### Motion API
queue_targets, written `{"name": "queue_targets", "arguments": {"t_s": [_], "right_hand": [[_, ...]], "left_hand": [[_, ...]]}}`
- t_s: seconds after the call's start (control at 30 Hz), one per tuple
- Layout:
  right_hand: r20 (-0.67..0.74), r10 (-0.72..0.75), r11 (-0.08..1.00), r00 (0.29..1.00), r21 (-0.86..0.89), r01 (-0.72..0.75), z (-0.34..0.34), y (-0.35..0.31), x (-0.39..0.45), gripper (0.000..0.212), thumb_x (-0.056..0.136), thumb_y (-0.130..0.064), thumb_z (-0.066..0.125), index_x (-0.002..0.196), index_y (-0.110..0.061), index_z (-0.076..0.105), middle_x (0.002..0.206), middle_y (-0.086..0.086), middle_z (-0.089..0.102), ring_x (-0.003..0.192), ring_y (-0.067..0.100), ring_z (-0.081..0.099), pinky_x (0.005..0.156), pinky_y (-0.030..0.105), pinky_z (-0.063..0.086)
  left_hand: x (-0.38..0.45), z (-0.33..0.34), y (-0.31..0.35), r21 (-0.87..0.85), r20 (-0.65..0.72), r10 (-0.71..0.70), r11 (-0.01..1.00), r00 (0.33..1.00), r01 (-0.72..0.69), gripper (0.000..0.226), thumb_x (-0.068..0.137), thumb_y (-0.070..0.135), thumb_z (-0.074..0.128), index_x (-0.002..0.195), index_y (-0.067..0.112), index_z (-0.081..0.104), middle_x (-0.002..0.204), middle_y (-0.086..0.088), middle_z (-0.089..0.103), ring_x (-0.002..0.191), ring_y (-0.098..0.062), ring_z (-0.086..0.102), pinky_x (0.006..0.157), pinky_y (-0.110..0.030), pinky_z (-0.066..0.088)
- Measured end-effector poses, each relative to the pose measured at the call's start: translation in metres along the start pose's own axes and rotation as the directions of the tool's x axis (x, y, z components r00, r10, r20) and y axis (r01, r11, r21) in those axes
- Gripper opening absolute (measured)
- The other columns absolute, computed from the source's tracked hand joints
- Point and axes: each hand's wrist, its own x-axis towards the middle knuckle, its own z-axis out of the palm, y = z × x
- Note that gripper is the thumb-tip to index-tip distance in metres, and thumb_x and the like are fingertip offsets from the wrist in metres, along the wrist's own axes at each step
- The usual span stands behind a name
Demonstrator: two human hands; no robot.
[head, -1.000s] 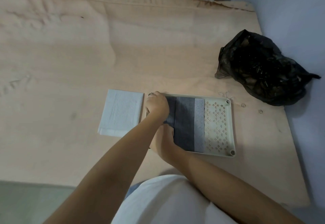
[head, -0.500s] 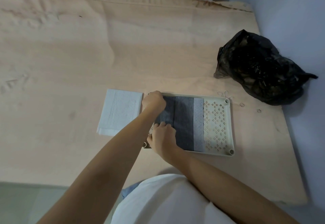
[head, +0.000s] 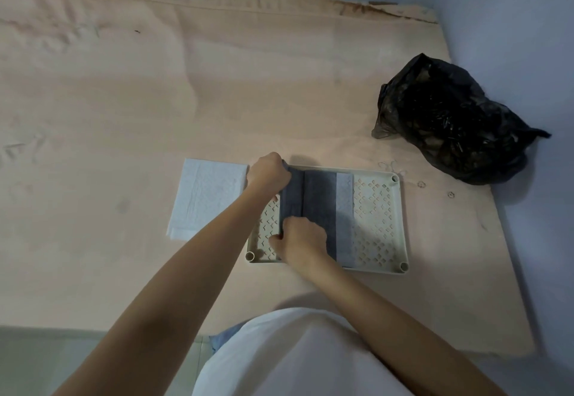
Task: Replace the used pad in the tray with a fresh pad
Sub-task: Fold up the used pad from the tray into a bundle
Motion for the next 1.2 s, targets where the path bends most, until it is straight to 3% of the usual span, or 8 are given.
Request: {"name": "queue_targets", "arguments": {"t_s": [0.1, 0.2, 0.33, 0.53, 0.63, 0.73, 1.0, 1.2], "right_hand": [[-0.013, 0.022, 0.997, 1.0, 0.078, -0.021, -0.012, 0.015, -0.008, 0.027, 0.092, -0.037, 0.052, 0.077, -0.014, 0.054, 0.08, 0.004, 0.063, 0.08, 0.026, 0.063, 0.06, 0.027, 0.04], [-0.056, 0.058, 0.994, 0.997, 0.092, -0.052, -0.014, 0.038, -0.015, 0.032, 0.092, -0.034, 0.051, 0.066, -0.016, 0.044, 0.061, -0.004, 0.046, 0.061, 0.017, 0.05, 0.046, 0.025, 0.029], [-0.04, 0.16, 0.977, 0.986, 0.152, -0.152, -0.01, 0.067, -0.021, 0.038, 0.092, -0.03, 0.051, 0.058, -0.019, 0.037, 0.055, -0.005, 0.04, 0.05, 0.011, 0.039, 0.047, 0.024, 0.027], [-0.042, 0.209, 0.948, 0.977, 0.253, -0.192, 0.0, 0.093, -0.023, 0.037, 0.09, -0.029, 0.055, 0.057, -0.019, 0.042, 0.056, -0.003, 0.045, 0.055, 0.013, 0.043, 0.051, 0.026, 0.033], [-0.124, 0.202, 0.964, 0.971, 0.199, -0.175, 0.004, 0.101, -0.023, 0.041, 0.091, -0.027, 0.053, 0.055, -0.021, 0.034, 0.063, 0.001, 0.045, 0.062, 0.018, 0.045, 0.049, 0.026, 0.028], [-0.111, 0.206, 0.96, 0.972, 0.214, -0.179, 0.009, 0.11, -0.02, 0.042, 0.095, -0.027, 0.05, 0.058, -0.022, 0.031, 0.072, 0.003, 0.046, 0.068, 0.019, 0.044, 0.05, 0.026, 0.025], [-0.129, 0.215, 0.925, 0.968, 0.344, -0.16, 0.025, 0.128, -0.011, 0.051, 0.089, -0.02, 0.063, 0.047, -0.018, 0.034, 0.063, 0.008, 0.049, 0.074, 0.02, 0.045, 0.064, 0.029, 0.034], [-0.192, 0.222, 0.926, 0.956, 0.349, -0.145, 0.028, 0.131, -0.013, 0.016, 0.087, -0.018, 0.066, 0.079, -0.011, 0.054, 0.093, 0.008, 0.053, 0.079, 0.016, 0.045, 0.07, 0.025, 0.036]], "left_hand": [[-0.002, 0.0, 0.017, 0.042, -0.02, 0.046, 0.998, 0.999, -0.045, 0.018, 0.093, 0.022, 0.04, 0.098, 0.006, 0.048, 0.094, -0.011, 0.066, 0.077, -0.032, 0.067, 0.063, -0.03, 0.048], [-0.003, 0.006, 0.037, 0.081, 0.025, 0.064, 0.995, 0.998, -0.065, 0.022, 0.088, 0.019, 0.048, 0.105, 0.005, 0.05, 0.098, -0.011, 0.067, 0.085, -0.031, 0.067, 0.067, -0.032, 0.047], [-0.004, 0.021, 0.057, 0.117, 0.061, 0.085, 0.989, 0.995, -0.092, 0.028, 0.088, 0.017, 0.051, 0.112, 0.003, 0.046, 0.105, -0.012, 0.062, 0.091, -0.032, 0.064, 0.065, -0.031, 0.042], [-0.005, 0.046, 0.077, 0.118, 0.043, 0.103, 0.987, 0.994, -0.108, 0.034, 0.091, 0.019, 0.051, 0.116, 0.0, 0.04, 0.109, -0.015, 0.06, 0.099, -0.033, 0.061, 0.066, -0.033, 0.042], [-0.003, 0.057, 0.08, 0.067, 0.017, 0.112, 0.991, 0.994, -0.113, 0.03, 0.092, 0.021, 0.051, 0.111, 0.001, 0.041, 0.106, -0.014, 0.061, 0.096, -0.032, 0.061, 0.065, -0.034, 0.043], [-0.002, 0.065, 0.082, 0.039, 0.008, 0.105, 0.994, 0.994, -0.106, 0.028, 0.092, 0.021, 0.051, 0.109, 0.001, 0.042, 0.102, -0.014, 0.061, 0.092, -0.033, 0.061, 0.064, -0.034, 0.042], [0.002, 0.08, 0.078, 0.011, 0.045, 0.103, 0.995, 0.994, -0.104, 0.026, 0.089, 0.025, 0.055, 0.101, 0.008, 0.04, 0.094, -0.012, 0.06, 0.094, -0.033, 0.059, 0.065, -0.034, 0.043], [0.001, 0.086, 0.065, 0.013, 0.047, 0.195, 0.98, 0.98, -0.196, 0.031, 0.097, 0.034, 0.044, 0.11, 0.006, 0.046, 0.095, -0.009, 0.063, 0.086, -0.029, 0.06, 0.064, -0.033, 0.042]]}}
